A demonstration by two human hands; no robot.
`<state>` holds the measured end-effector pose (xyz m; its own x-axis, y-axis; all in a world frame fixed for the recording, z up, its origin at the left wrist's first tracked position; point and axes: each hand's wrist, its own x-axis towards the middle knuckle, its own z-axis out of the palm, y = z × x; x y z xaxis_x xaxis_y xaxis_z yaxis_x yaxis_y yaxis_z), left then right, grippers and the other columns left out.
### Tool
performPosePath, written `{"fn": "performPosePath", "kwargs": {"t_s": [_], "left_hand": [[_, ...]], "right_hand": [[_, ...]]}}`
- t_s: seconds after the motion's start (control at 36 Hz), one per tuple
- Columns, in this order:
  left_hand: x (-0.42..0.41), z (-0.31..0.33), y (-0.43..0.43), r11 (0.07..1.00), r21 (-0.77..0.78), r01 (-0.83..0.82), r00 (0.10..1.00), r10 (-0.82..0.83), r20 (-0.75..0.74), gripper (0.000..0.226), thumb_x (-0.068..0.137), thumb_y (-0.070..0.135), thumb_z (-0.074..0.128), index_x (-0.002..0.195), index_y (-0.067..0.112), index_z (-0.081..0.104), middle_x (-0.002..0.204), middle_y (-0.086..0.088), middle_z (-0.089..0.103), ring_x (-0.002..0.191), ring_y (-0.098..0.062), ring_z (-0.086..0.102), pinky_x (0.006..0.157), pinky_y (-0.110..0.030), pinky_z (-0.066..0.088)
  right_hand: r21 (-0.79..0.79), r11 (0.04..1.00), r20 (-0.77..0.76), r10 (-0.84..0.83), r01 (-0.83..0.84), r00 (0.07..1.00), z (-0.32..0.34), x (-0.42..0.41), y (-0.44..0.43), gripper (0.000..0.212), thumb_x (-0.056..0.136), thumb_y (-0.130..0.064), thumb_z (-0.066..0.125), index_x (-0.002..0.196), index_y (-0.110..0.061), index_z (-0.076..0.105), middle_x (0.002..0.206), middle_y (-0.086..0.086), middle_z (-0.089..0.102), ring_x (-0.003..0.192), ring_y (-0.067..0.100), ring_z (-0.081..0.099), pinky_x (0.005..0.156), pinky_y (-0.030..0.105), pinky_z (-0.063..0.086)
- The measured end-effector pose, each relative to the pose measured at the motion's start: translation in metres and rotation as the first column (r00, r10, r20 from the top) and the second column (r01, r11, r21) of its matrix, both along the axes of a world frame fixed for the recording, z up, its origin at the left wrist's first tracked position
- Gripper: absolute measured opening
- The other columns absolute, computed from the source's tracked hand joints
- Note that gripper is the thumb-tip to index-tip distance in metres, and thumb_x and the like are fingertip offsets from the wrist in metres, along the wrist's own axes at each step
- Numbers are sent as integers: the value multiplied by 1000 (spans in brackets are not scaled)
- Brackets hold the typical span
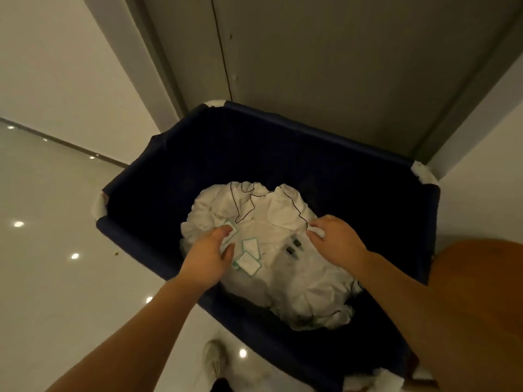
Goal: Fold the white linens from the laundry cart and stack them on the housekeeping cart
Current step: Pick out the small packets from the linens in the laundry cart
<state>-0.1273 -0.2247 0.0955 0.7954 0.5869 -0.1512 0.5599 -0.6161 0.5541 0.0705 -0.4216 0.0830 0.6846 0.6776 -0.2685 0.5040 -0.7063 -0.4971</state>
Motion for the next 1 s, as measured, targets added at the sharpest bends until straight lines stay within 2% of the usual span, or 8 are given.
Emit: {"fn": "performPosePath", "kwargs": {"t_s": [0.17, 0.31, 0.42, 0.47, 0.56, 0.67, 0.83, 1.0], "left_hand": [[23, -30, 73, 977, -50, 209, 978, -208, 25, 42, 95, 17, 57, 135, 9, 51, 129, -7, 56, 118, -23, 53, 100, -23, 34], [29, -44, 126, 942, -93, 321, 947, -319, 35, 41, 94, 15, 58, 134, 8, 51, 126, -9, 56, 117, -24, 53, 102, -29, 39], [39, -57, 156, 919, -115, 378, 926, -377, 27, 41, 93, 13, 58, 134, 7, 51, 125, -11, 57, 117, -25, 53, 102, -30, 39], [47, -65, 165, 907, -119, 405, 914, -406, 15, 42, 93, 12, 59, 134, 6, 51, 125, -12, 57, 117, -26, 54, 102, -31, 40], [59, -79, 171, 890, -132, 437, 897, -442, -8, 42, 93, 13, 59, 134, 7, 51, 126, -12, 57, 117, -25, 54, 102, -32, 42], [77, -101, 174, 877, -133, 461, 882, -469, -40, 41, 92, 11, 60, 131, 4, 54, 124, -14, 59, 114, -28, 56, 99, -32, 44], [92, -136, 188, 900, -148, 410, 895, -428, -124, 40, 92, 11, 58, 131, 3, 54, 125, -15, 58, 115, -29, 55, 99, -29, 40], [100, -179, 218, 919, -153, 364, 890, -392, -234, 38, 92, 13, 58, 130, 6, 55, 124, -13, 58, 115, -30, 55, 101, -40, 44]], "right_hand": [[-65, 974, 40, -214, 216, 976, -17, -15, 32, 43, 90, -47, 50, 122, -20, 62, 122, 5, 58, 111, 28, 56, 96, 46, 46], [-141, 948, 67, -280, 287, 958, -18, -40, 62, 41, 94, -39, 53, 126, -15, 60, 126, 8, 59, 117, 26, 54, 101, 40, 43], [-146, 922, 43, -355, 357, 934, -20, -50, 73, 41, 96, -34, 52, 131, -12, 56, 133, 7, 54, 120, 21, 51, 103, 29, 40], [-166, 913, 34, -372, 372, 928, -26, -51, 75, 42, 97, -35, 51, 132, -13, 55, 133, 7, 54, 120, 21, 51, 104, 29, 39], [-211, 898, 23, -390, 386, 921, -41, -50, 76, 42, 97, -37, 50, 132, -15, 54, 133, 7, 54, 118, 22, 53, 101, 33, 43], [-258, 891, -21, -392, 374, 920, -69, -42, 80, 42, 97, -36, 48, 133, -15, 53, 133, 6, 52, 119, 23, 51, 99, 30, 43], [-318, 904, -83, -328, 287, 941, -120, -18, 98, 42, 98, -36, 46, 134, -14, 52, 132, 9, 53, 118, 26, 51, 99, 31, 41], [-339, 913, -156, -295, 229, 943, -168, 1, 135, 42, 97, -35, 48, 133, -14, 53, 130, 10, 54, 116, 26, 52, 97, 32, 43]]}}
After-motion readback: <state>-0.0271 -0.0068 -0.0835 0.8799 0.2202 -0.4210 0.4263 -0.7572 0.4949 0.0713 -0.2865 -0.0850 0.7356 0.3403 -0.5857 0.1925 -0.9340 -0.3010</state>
